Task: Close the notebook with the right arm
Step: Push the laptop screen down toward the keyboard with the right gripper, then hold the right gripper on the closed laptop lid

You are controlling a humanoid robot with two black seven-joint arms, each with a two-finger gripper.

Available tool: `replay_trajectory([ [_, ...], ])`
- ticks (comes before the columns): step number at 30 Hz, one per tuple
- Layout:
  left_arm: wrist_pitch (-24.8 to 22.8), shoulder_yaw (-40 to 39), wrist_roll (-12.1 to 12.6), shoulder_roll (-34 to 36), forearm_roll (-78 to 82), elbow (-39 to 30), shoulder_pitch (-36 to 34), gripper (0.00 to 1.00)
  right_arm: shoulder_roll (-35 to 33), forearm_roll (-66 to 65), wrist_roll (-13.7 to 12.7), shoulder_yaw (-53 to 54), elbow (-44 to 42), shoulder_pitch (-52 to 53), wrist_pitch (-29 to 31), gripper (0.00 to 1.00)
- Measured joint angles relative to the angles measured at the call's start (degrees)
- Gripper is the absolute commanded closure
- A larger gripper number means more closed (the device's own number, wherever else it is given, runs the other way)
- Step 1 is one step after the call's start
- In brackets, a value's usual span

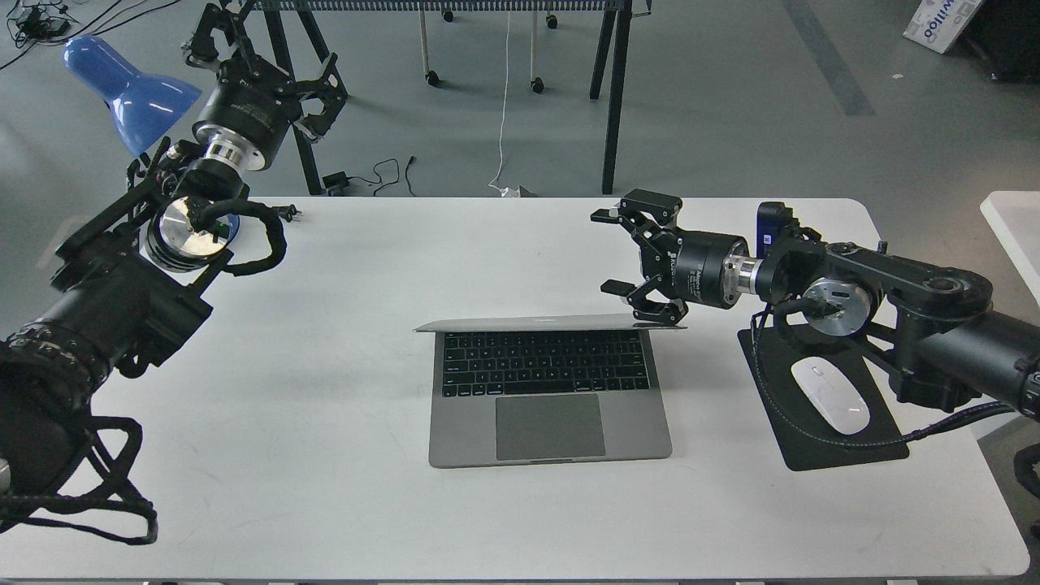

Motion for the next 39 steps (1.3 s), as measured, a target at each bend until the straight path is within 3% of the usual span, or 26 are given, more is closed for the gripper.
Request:
replay_trajectory([
  [23,0.00,0.09,0.00,0.02,0.08,0.02,0.00,0.00,0.80,-10.47,0.11,-4.32,2.03,-8.65,-0.24,0.00],
  [39,-0.02,0.06,-0.07,0.01,0.08,0.04,0.00,0.00,0.92,-11.05,0.12,-3.91,1.97,-10.86,-0.95,0.00],
])
